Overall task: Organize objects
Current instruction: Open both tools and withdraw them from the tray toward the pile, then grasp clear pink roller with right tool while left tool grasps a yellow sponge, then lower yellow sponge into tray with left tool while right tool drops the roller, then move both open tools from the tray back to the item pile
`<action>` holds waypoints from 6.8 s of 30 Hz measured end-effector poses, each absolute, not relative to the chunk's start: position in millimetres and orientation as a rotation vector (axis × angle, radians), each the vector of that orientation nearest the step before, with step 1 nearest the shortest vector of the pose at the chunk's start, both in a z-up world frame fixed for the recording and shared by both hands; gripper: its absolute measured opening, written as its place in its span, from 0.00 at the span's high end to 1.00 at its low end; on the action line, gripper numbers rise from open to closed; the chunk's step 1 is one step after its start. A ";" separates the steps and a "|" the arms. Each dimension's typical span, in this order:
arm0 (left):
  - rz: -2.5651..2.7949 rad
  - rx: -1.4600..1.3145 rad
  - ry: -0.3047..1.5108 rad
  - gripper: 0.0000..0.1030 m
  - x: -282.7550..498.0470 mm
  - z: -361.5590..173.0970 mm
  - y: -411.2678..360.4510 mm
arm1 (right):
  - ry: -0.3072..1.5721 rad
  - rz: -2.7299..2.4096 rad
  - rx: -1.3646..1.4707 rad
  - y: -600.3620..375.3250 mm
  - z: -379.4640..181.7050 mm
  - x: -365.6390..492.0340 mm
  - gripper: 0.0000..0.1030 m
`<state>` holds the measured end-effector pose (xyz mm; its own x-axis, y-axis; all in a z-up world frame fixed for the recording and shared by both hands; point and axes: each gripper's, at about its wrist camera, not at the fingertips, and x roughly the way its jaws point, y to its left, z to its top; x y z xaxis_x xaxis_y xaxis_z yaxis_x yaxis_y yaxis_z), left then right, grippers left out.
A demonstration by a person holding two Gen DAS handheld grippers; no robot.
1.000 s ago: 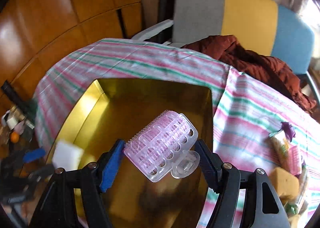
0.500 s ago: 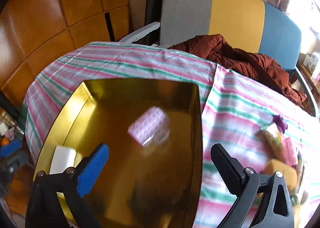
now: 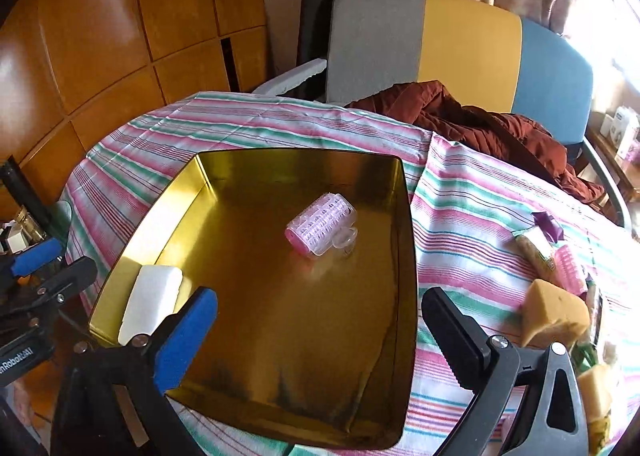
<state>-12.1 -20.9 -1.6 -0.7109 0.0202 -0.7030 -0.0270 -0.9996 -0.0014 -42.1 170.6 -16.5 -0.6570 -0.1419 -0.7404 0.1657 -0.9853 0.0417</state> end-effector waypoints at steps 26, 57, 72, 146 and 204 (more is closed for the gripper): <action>2.734 -1.127 0.193 0.28 -1.5 5.6 45.5 | -0.095 -2.918 1.212 274.4 6.9 -21.1 0.00; 2.347 -1.202 0.271 0.28 -29.9 -14.4 175.3 | -0.256 -2.864 1.465 466.3 -28.3 -105.0 0.01; 2.190 -1.199 0.205 0.28 -65.8 -17.3 247.2 | -0.286 -2.752 1.482 476.4 -35.3 -120.5 0.42; 2.428 -1.345 -0.106 0.18 -16.0 -44.7 -2.7 | -0.107 -2.638 1.285 222.3 -9.9 -103.5 0.05; 2.638 -1.106 0.180 0.18 -10.8 14.0 72.1 | -0.112 -3.011 1.230 324.6 19.7 -16.1 0.00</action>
